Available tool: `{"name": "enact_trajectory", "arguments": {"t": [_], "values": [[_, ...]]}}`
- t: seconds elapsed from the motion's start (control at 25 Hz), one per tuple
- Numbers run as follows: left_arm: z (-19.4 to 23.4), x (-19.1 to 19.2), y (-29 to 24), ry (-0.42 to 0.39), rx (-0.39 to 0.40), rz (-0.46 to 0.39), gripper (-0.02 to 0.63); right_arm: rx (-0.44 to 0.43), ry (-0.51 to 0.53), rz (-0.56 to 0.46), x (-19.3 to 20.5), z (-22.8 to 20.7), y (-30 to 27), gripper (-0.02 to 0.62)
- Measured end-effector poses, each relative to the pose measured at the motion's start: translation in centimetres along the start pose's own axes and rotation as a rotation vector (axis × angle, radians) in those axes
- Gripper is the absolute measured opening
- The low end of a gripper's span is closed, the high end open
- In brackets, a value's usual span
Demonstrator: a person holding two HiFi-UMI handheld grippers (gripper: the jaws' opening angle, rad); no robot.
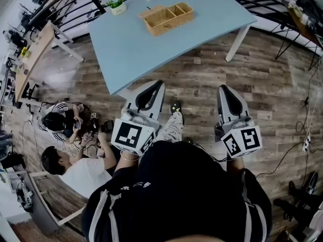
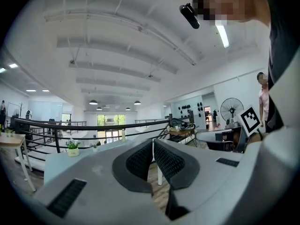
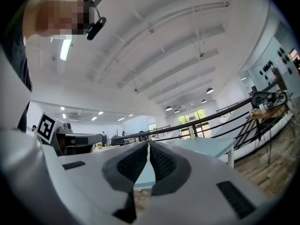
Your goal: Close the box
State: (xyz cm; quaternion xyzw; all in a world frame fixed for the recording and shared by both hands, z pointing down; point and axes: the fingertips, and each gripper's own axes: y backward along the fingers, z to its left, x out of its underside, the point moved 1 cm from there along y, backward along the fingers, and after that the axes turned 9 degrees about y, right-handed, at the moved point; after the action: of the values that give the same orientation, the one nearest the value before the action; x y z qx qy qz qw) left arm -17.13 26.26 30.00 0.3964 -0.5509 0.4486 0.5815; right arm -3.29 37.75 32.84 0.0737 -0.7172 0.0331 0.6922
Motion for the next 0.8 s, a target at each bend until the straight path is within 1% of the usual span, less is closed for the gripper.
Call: {"name": "enact_trajectory", "arguments": {"t": [0.16,0.32,0.4,0.56,0.8], "values": [[1.1,0.6,-2.7,0.021,0.022,0.003,0.018,0.015,0.016,0.006,0.0,-1.6,-1.5,0.023],[3.0,1.0,-5.5,0.035,0.025,0.003,0.020,0.024,0.017,0.023,0.4,-3.4,-4.1,0.026],[4.5,1.1,-6.5,0.050,0.014,-0.001,0.020,0.003,0.018,0.034,0.6,-3.8,-6.2,0.032],[8.2,1.6,-8.1,0.083,-0.032,0.001,0.020,-0.054,0.009,0.048,1.0,-4.1,-10.8,0.036],[13.4,1.0,-11.0,0.099,-0.076,0.007,0.020,-0.117,0.013,0.062,0.6,-4.5,-17.6,0.046]]}}
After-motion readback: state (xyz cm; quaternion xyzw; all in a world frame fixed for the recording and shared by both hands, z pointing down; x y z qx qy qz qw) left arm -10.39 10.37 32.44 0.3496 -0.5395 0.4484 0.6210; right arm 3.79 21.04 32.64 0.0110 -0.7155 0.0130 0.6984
